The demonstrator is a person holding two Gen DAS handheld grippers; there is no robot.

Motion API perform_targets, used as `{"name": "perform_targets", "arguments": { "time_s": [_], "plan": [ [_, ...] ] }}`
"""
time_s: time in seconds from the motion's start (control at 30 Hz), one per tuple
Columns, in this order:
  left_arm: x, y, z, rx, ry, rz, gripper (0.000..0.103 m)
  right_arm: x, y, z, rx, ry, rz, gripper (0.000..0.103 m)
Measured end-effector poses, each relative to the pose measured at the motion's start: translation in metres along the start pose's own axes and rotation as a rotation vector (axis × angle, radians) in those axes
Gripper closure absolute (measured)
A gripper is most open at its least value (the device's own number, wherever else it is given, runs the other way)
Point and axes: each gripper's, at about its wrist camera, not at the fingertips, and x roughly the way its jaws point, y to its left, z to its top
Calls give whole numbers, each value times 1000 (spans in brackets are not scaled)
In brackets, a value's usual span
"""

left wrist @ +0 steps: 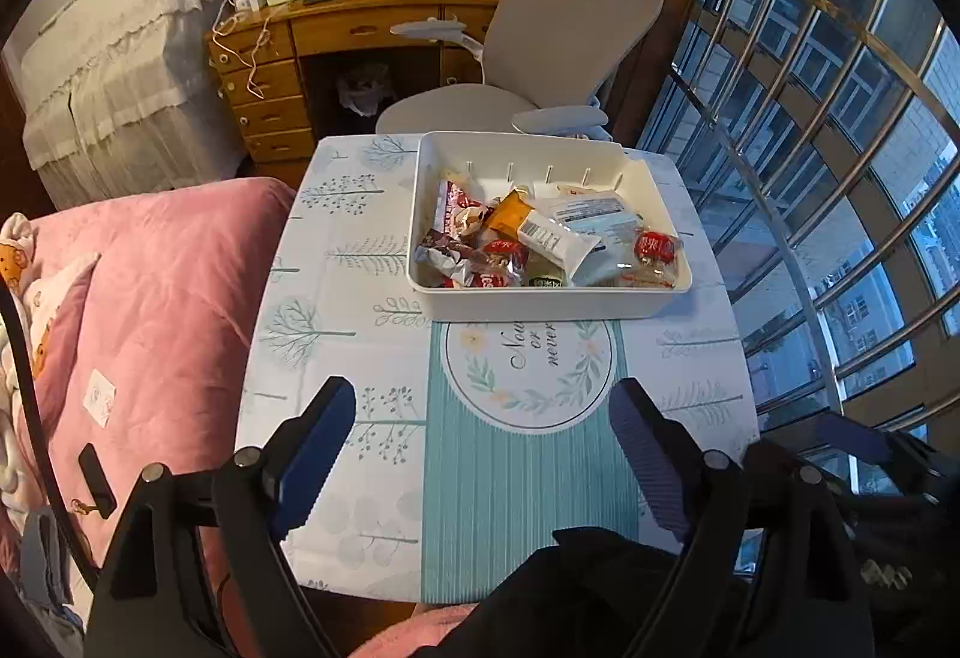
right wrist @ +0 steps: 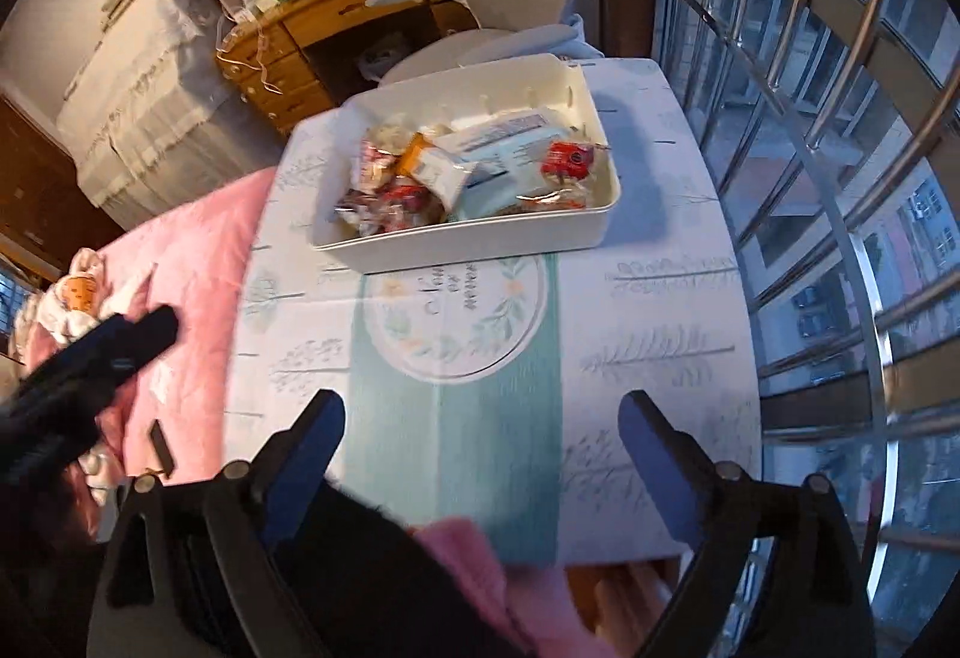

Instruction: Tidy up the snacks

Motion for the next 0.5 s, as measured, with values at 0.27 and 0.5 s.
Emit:
{"name": "perform_targets", "arguments": {
  "time_s": [0.27, 0.5],
  "plan": [
    [-15, 1, -21, 12, -57, 48, 1, -24, 20, -33, -20, -106, -77, 0],
    [-21, -1, -23, 20, -84, 71, 1, -24, 24, -37, -31, -112, -98, 0]
  ]
}}
